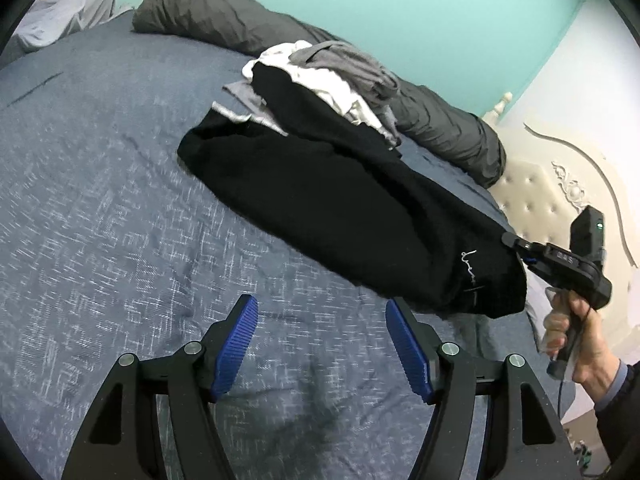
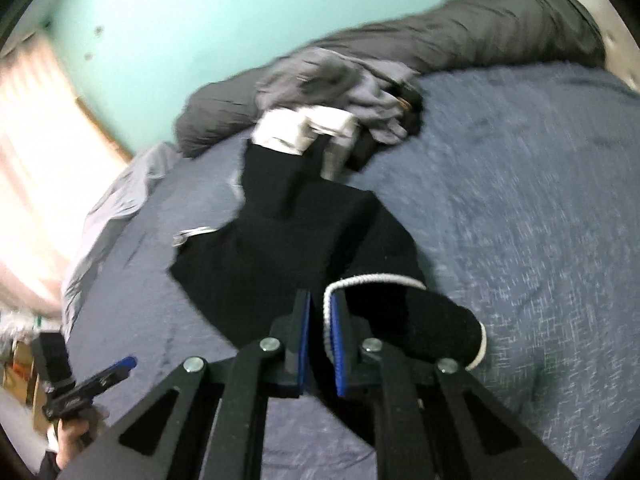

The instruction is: Fold clothes

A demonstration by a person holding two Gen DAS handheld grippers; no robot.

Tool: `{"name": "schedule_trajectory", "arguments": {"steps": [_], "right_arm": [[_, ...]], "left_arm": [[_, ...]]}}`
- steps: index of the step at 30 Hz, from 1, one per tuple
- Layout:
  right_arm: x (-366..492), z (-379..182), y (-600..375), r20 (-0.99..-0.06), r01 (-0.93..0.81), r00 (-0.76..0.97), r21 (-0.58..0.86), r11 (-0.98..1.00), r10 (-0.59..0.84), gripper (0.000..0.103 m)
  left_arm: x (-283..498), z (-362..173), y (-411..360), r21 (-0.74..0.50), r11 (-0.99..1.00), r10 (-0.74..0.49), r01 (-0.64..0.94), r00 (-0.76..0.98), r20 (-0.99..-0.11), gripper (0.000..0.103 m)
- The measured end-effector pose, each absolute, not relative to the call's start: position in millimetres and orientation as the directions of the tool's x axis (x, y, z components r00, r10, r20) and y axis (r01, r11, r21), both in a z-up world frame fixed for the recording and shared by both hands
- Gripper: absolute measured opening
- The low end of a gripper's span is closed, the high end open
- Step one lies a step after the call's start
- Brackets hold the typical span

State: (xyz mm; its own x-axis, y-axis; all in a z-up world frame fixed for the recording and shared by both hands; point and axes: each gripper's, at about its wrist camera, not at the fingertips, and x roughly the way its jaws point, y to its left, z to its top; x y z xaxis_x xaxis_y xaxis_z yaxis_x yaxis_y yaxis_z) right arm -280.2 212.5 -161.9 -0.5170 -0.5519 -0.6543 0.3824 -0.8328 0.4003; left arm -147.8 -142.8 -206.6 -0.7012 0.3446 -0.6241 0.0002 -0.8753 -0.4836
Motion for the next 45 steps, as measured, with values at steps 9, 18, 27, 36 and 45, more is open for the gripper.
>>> {"name": "schedule_trajectory", "arguments": {"steps": [9, 18, 27, 36, 45], "right_arm": [[-191.6, -111.1, 148.2, -0.607, 0.605, -0.399, 0.389, -0.694, -0.688, 0.004], [-152.9, -151.6, 122.6, -0.701, 0.580, -0.311, 0.396, -0.712, -0.642, 0.003], [-165.8, -143.9, 215.9, -0.723, 0.415, -0.454, 0.346, -0.841, -0.521, 0.035], [-177.8, -187.6, 267.5, -0.772, 0.291, -0.442, 0.358, -0.887, -0.457, 0.043], [-188.2, -217.6, 267.1, -0.774, 0.249, -0.396, 0.428, -0.869, -0.494, 0.046]], "left_arm": [[-95.1, -139.3, -131.4, -0.474, -0.879, 0.356, -0.047, -0.725, -0.590, 0.070], [-64.0, -126.1, -121.8, -0.466, -0.883, 0.368, -0.051, -0.690, -0.623, 0.073], [-90.3, -153.5, -83.9, -0.424, -0.903, 0.374, -0.072, -0.620, -0.689, 0.073], [-135.7, -180.6, -8.1, -0.361, -0.921, 0.377, -0.144, -0.559, -0.739, 0.073], [-174.1, -200.3, 48.9, -0.239, -0.943, 0.326, -0.230, -0.513, -0.794, 0.073]]}}
